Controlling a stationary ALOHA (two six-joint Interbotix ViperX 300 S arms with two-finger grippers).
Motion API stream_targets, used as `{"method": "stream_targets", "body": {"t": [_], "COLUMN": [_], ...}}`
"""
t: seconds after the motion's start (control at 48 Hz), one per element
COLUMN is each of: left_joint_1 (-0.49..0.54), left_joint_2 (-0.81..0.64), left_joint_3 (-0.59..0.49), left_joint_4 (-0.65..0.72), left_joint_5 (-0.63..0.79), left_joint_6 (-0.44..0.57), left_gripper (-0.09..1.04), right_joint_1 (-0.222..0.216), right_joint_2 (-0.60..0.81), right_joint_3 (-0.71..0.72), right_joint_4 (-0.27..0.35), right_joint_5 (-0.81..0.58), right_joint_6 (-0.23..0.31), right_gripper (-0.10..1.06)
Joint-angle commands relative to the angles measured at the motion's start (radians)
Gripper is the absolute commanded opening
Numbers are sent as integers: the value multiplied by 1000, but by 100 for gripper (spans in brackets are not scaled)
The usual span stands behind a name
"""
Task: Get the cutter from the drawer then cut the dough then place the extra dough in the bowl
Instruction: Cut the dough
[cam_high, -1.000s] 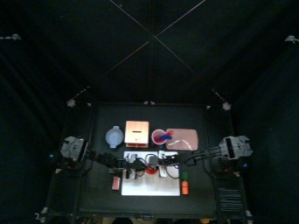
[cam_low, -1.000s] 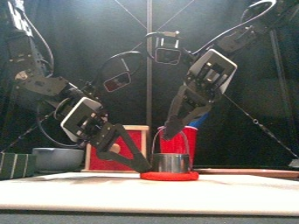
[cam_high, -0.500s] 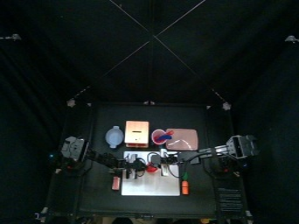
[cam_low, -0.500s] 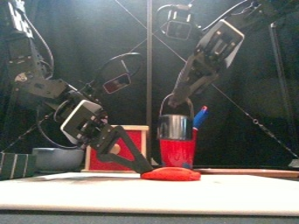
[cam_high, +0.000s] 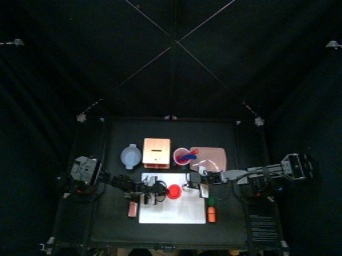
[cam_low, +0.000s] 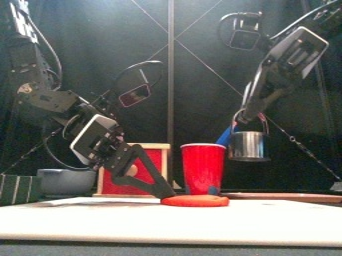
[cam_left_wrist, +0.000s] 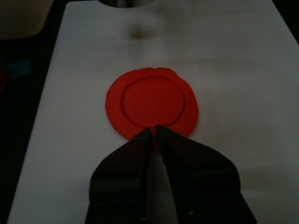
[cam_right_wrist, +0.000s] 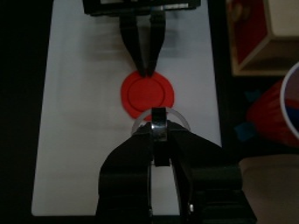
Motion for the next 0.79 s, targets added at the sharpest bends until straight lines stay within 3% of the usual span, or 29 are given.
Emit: {"method": "stream_targets", "body": {"t": [0.021, 0.229, 0.792], "left_joint_1": [3, 3, 6], "left_joint_2": [-34, -41, -94], "left_joint_3": [-14, -11, 5], "left_joint_4": [0, 0, 0], "left_joint_5": [-2, -3, -15], "left_joint_6": [2, 2, 3], "left_gripper": [58, 58, 60], "right_joint_1": [-5, 3, 6], "right_joint_2": [3, 46, 273], "right_joint_3": [14, -21, -224], "right_joint_4": [14, 11, 20], "right_joint_5": [-43, -106, -103], "right_joint_6": [0, -2, 0], "right_gripper": [44, 44, 44]}}
